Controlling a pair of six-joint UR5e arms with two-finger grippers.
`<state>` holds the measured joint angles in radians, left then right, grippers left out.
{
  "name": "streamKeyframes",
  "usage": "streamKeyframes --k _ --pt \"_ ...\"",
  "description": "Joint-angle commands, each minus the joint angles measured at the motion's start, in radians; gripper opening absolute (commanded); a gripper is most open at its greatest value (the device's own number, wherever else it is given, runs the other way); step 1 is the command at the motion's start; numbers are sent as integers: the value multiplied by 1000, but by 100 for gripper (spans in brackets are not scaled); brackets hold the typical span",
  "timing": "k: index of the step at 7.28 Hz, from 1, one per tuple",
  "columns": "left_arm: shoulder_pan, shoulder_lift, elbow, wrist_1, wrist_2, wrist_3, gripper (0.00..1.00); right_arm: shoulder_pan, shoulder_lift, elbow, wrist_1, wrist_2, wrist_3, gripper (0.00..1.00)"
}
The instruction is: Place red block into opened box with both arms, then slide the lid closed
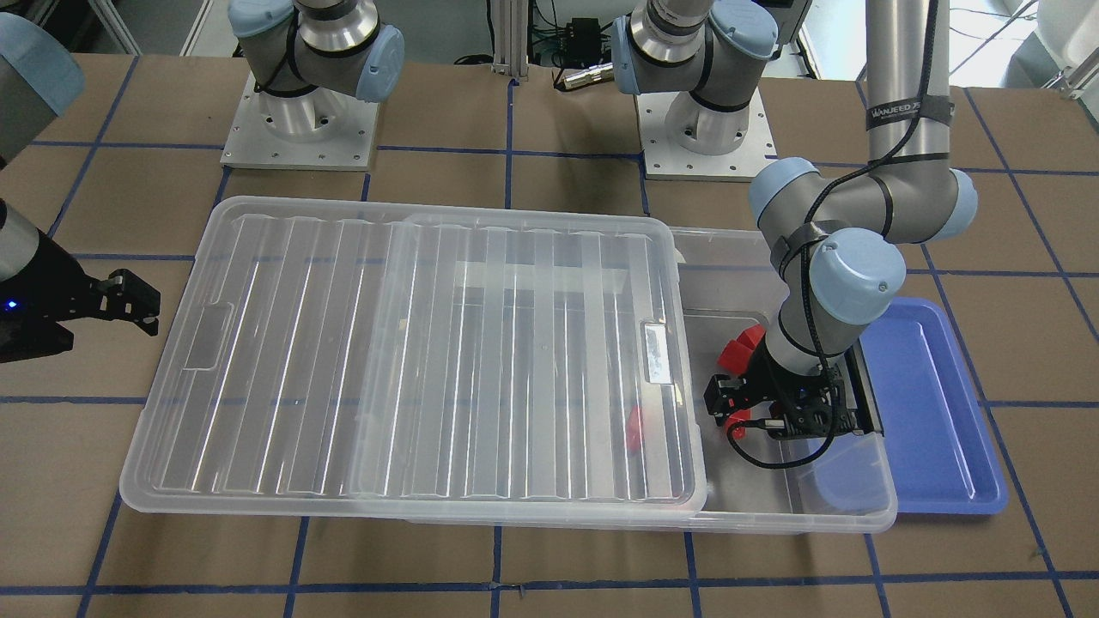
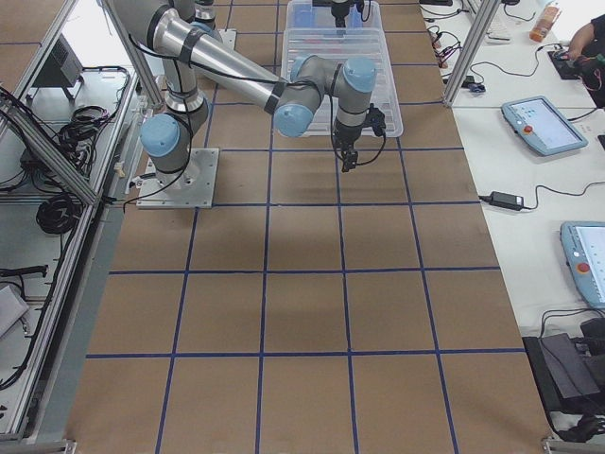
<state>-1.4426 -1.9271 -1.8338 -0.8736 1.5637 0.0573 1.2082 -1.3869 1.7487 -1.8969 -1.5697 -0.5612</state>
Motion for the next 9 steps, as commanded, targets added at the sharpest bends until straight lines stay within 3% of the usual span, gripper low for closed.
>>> streamKeyframes --k 1,3,5,7,9 --pt "-10 78 66 -167 -1 1 100 8 9 -3 4 2 21 100" --pt "-24 193 108 -357 4 10 100 42 11 -8 1 3 96 100" --pt "-91 241 165 -473 10 -2 100 102 9 -11 -4 -1 156 100" --pt "-147 304 275 -670 67 -2 100 160 6 -11 -7 -1 219 100" --pt "-162 324 352 -720 62 -5 100 252 6 -11 -28 -1 312 100"
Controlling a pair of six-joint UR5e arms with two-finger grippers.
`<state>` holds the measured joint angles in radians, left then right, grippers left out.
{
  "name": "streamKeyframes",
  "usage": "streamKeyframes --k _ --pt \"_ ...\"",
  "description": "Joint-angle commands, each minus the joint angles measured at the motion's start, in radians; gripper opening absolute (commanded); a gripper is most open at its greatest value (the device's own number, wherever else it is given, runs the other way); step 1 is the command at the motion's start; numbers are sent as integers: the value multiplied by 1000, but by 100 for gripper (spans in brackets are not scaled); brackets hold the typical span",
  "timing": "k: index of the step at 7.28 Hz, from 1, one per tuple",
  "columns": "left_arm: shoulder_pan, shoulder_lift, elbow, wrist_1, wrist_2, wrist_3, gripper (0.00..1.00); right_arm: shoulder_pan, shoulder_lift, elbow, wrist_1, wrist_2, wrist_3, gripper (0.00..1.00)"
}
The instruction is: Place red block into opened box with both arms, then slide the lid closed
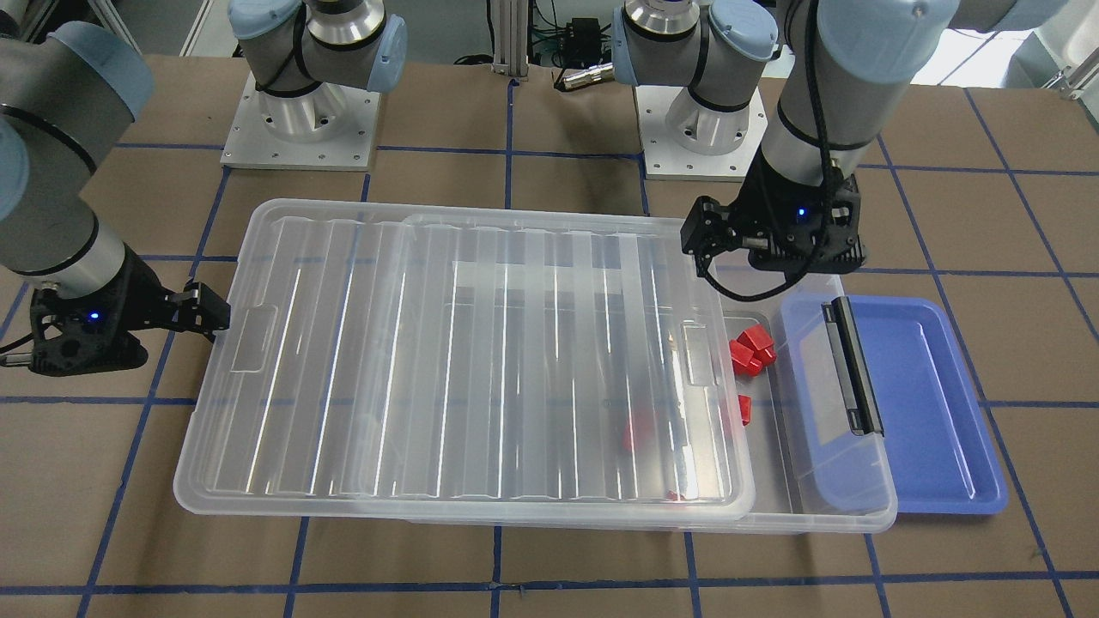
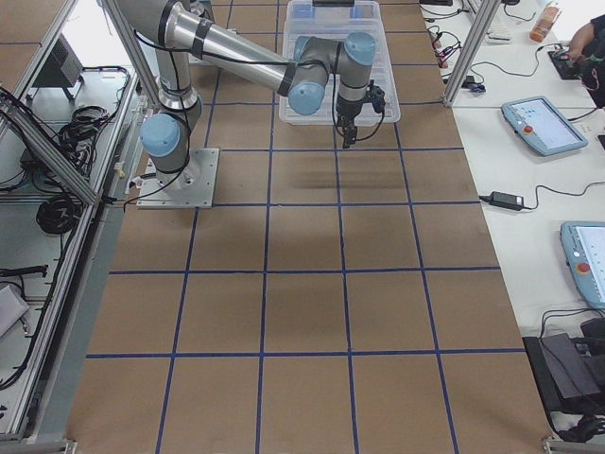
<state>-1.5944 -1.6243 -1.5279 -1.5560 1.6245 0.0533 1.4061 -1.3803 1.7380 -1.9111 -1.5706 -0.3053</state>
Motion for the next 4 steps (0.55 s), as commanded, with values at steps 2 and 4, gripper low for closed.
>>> streamKeyframes --k 2,4 --pt "-30 66 52 -59 -2 -3 100 125 3 -8 -34 7 129 100" --pt "-58 60 38 -59 -55 -4 100 181 9 -17 -37 18 188 100"
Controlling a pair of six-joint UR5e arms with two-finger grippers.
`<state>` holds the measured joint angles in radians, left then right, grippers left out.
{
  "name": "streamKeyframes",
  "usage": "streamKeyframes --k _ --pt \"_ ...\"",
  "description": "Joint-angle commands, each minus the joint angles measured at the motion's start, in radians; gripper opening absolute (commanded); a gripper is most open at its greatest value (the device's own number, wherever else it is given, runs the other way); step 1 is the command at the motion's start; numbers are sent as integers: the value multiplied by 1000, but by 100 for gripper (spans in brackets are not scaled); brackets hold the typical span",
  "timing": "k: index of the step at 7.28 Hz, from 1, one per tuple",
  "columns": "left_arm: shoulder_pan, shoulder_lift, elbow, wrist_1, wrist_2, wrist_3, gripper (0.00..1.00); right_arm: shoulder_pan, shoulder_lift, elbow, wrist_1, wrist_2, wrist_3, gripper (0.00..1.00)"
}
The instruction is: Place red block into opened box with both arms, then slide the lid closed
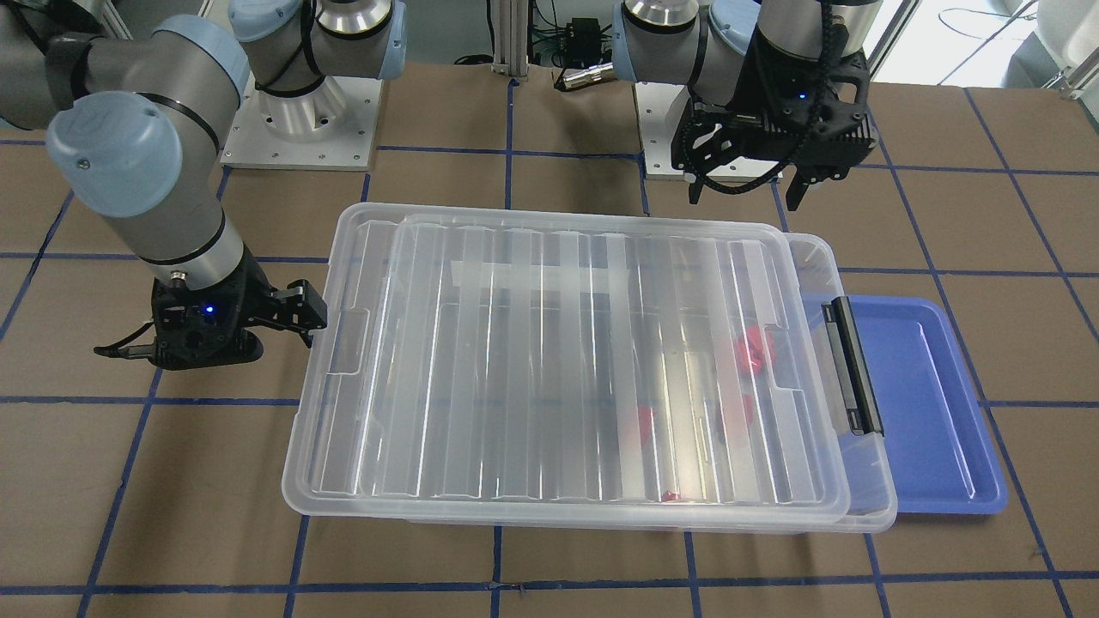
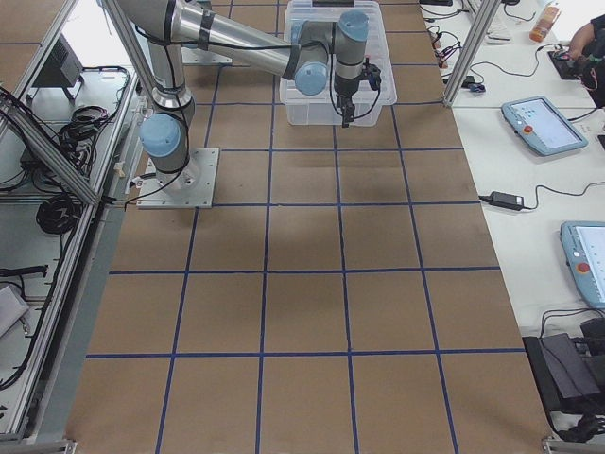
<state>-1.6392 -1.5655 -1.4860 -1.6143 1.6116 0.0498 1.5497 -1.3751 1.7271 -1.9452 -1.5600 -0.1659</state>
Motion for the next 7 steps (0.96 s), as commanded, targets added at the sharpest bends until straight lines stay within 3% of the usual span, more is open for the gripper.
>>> streamKeyframes --k 1,4,7 --pt "28 4 -3 1 -53 30 100 56 5 -14 -15 -1 60 100" --pt "94 -36 10 2 -38 12 100 46 2 -52 20 -11 45 100" --pt "93 -45 13 8 -39 12 100 72 -64 -347 419 -11 97 100"
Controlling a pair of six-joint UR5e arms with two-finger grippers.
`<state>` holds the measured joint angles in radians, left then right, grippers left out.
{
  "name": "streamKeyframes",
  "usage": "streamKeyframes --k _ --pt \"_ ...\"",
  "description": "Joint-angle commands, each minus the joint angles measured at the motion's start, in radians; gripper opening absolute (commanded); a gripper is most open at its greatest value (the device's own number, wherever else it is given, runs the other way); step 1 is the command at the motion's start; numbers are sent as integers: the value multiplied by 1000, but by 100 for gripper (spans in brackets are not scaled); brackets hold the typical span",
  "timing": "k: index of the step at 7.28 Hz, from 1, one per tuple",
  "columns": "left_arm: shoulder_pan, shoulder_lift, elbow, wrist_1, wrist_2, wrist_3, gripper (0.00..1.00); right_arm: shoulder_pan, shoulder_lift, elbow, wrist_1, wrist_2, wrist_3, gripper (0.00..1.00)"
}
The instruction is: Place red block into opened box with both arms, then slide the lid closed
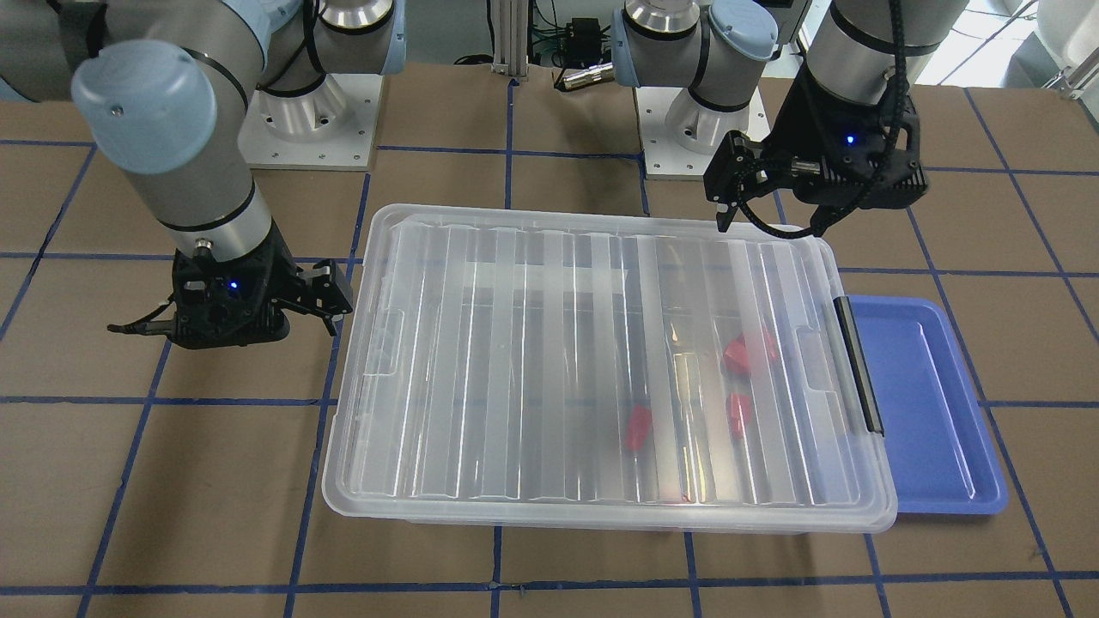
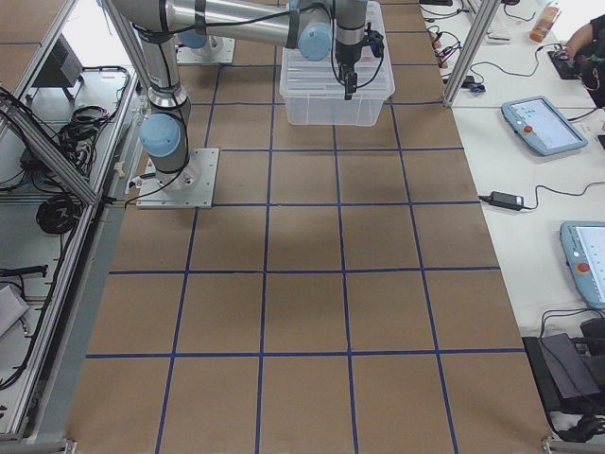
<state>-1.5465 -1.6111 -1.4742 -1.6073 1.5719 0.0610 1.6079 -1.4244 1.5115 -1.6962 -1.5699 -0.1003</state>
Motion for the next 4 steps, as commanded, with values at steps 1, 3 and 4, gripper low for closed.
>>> streamKeyframes --k 1,3,4 --pt "0 -3 2 6 0 0 100 32 -10 -207 255 -4 54 100" --pt "0 -1 -3 6 26 0 100 33 16 -205 263 -4 56 100" --pt "-1 5 -11 7 27 0 100 33 15 -205 260 -2 63 100"
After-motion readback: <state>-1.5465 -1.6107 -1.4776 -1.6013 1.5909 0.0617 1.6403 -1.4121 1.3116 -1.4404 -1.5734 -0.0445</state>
